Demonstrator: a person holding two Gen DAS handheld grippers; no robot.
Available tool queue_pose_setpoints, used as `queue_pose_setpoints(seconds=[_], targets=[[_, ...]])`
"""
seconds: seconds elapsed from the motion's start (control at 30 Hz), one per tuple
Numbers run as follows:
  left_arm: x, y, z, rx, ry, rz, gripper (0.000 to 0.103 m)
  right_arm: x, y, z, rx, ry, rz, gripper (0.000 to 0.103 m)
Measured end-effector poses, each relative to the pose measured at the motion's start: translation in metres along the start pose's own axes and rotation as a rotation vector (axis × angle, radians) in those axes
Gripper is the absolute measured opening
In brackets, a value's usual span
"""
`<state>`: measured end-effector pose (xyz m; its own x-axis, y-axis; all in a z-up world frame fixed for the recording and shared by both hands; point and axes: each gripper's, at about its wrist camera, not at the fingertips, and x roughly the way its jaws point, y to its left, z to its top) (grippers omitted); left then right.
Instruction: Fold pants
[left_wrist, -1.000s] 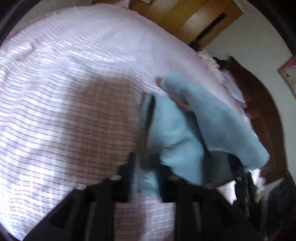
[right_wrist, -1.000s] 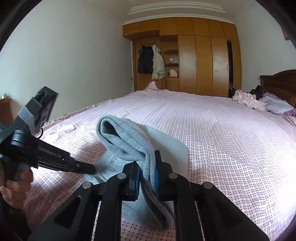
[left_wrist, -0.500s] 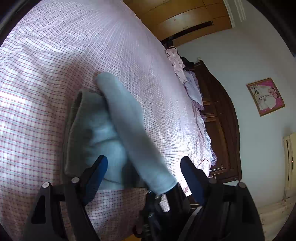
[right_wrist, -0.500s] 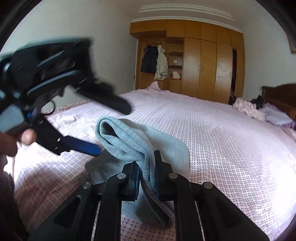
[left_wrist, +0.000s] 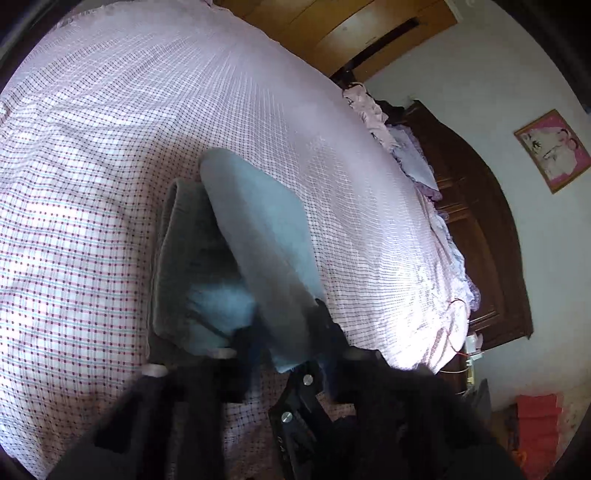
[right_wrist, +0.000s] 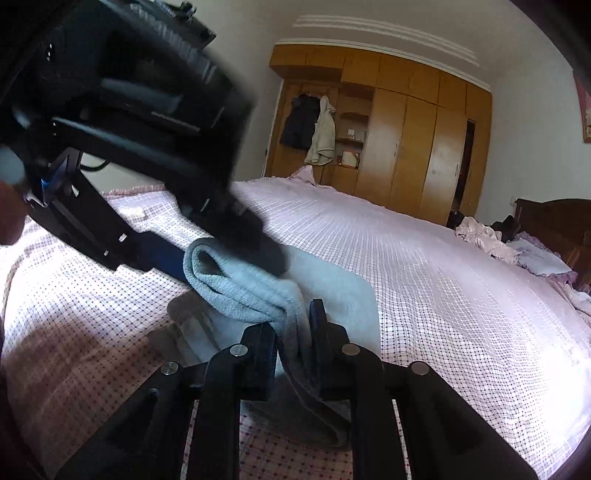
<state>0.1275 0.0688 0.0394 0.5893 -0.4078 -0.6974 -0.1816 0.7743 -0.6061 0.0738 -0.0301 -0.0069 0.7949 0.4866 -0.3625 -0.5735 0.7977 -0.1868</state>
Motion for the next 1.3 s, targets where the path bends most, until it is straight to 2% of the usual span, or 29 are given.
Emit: queue_pose_setpoints(seconds=[0.07,0.13,0.17,0.43,0.57,0.7,0.87,1.1,1.3], targets=[[-0.005,-0.003,0.0,0.015,-0.03,-0.006,0.012,-0.001,0.0,-0.003,0.007,-0.01,-0.033,0.03],[-0.02,-0.002,-0.006,0.039,-0.051,0.002,0.012,-0.004,-0.002,-0.007,0.026,-0.016,-0.077,0.04],[-0.024,-0.005,-0.006,0.052,-0.066,0.006,0.012,-0.004,-0.004,-0.01,0.045,-0.012,-0.102,0.041],[-0.042,0.0,-0.001,0.068,-0.102,0.005,0.012,0.001,-0.036,-0.021,0.198,0.064,-0.121,0.041],[-0.036,0.006,-0.005,0.091,-0.124,0.032,0.012,-0.003,-0.059,-0.034,0.295,0.108,-0.143,0.042],[-0.018,0.008,-0.022,0.14,-0.127,0.094,0.011,0.003,-0.076,-0.05,0.396,0.177,-0.09,0.043],[-0.017,0.008,-0.043,0.225,-0.164,0.16,0.011,0.001,-0.083,-0.052,0.381,0.194,-0.065,0.043],[-0.025,0.013,-0.066,0.225,-0.208,0.174,0.011,-0.013,-0.073,-0.059,0.307,0.207,-0.056,0.043],[-0.035,0.023,-0.068,0.197,-0.25,0.165,0.011,-0.016,-0.066,-0.057,0.283,0.217,-0.04,0.043]])
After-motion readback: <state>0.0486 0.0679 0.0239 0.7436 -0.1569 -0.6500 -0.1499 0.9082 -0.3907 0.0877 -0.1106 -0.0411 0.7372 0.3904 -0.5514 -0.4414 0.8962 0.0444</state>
